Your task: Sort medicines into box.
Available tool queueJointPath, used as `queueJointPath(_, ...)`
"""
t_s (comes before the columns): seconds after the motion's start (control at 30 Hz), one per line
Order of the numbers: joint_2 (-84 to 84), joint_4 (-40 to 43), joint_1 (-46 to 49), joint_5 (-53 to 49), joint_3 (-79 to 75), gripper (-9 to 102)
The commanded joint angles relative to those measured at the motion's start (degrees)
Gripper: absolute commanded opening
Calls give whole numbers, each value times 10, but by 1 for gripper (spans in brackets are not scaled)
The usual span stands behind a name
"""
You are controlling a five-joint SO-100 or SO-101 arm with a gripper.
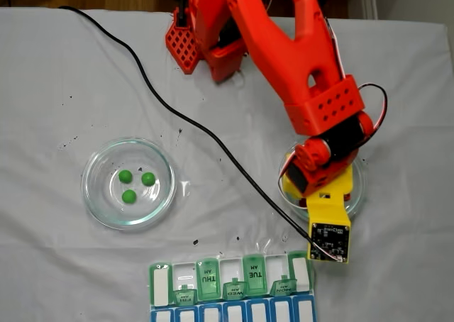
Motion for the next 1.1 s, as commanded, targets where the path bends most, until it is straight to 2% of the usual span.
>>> queueJointPath(0.0, 54, -33, 6, -11, 1, 28)
queueJointPath(0.3, 63, -51, 4, -33, 27, 25)
queueJointPath(0.43, 67, -49, 4, -30, 28, 21)
queueJointPath(1.07, 109, -47, 31, -43, 60, 22)
